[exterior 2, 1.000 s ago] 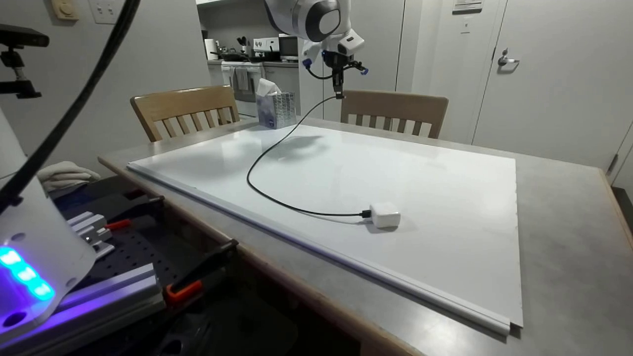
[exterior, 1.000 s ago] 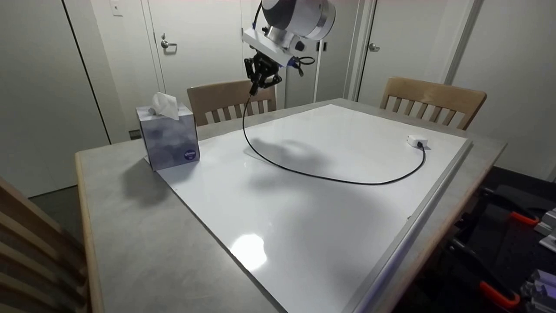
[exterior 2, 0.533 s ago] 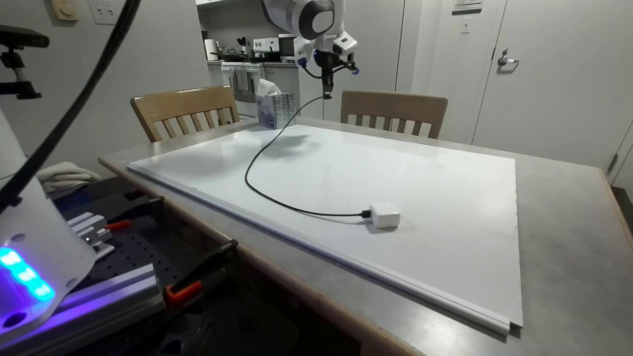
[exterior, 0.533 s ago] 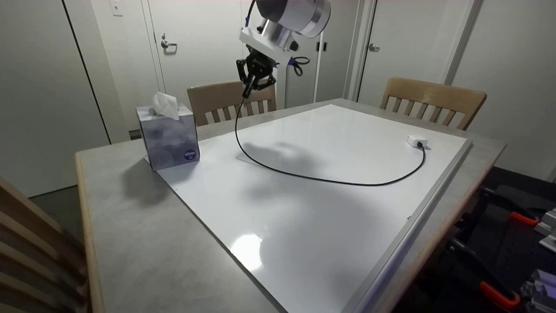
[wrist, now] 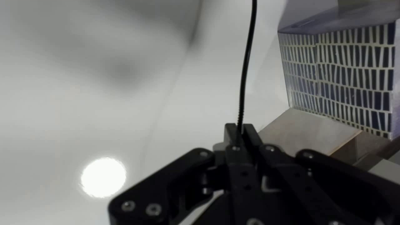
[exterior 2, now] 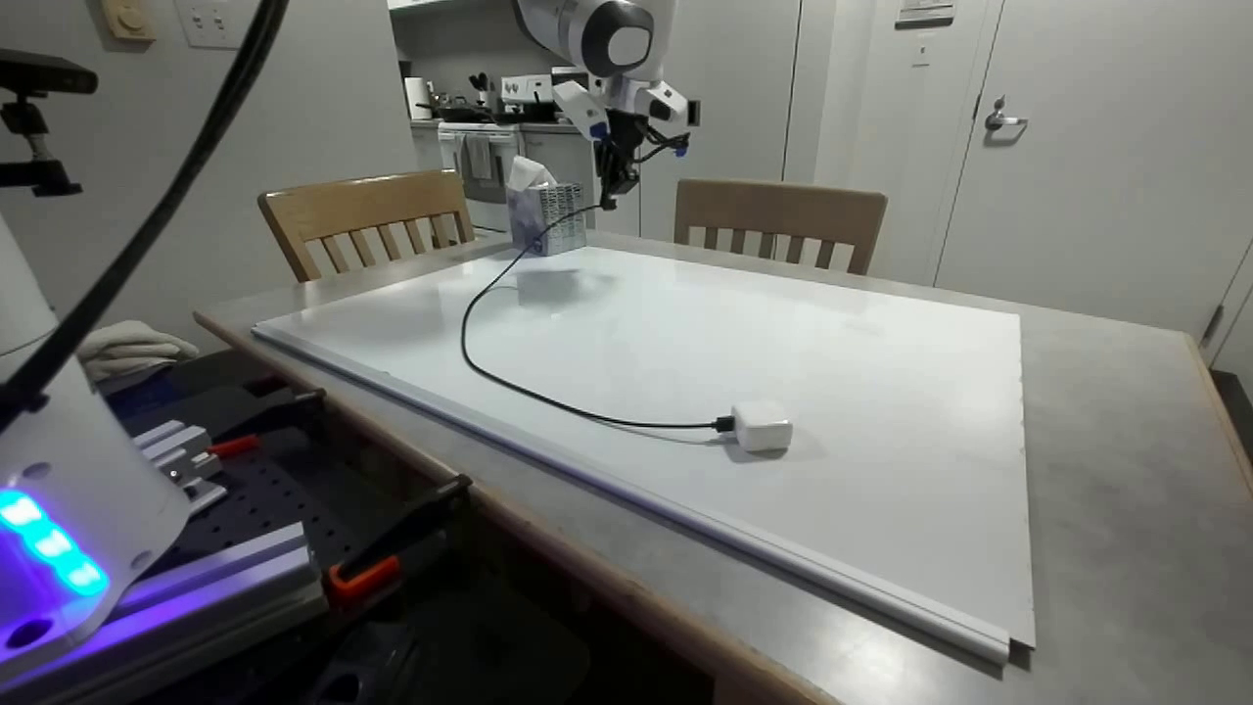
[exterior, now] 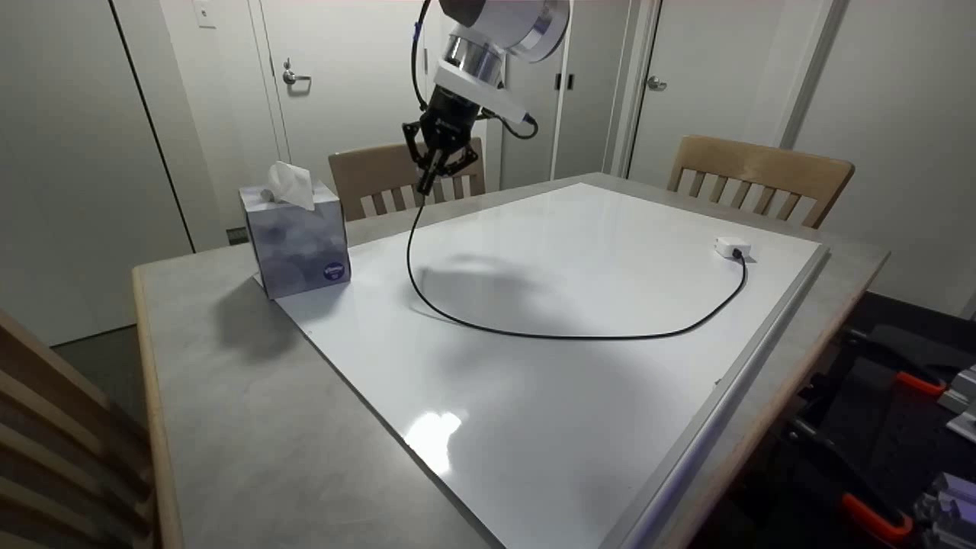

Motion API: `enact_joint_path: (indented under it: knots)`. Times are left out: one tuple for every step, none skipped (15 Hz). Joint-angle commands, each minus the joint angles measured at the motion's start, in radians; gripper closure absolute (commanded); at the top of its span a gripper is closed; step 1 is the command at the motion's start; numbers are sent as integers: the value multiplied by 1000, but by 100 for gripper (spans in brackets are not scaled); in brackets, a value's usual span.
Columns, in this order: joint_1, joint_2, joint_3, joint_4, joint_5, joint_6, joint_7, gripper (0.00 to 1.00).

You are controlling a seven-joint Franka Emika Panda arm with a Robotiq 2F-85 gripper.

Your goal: Unwind the phone charger

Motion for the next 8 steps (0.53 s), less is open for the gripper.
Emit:
enact_joint_path:
  knots:
    - [18,4,-21,8,20,-8,-24,93]
    - [17,7,-21,10,19,-9,-30,93]
    - [17,8,-21,12,18,-10,-34,93]
    - [17,8,-21,13,18,-12,-35,98]
    - [15,16,-11,42,14,-74,-49,98]
    - [14,20,-4,64,5,-129,-70,98]
    - [17,23,6,93,-5,-217,-95,98]
    - [23,27,6,114,-7,-280,-106,98]
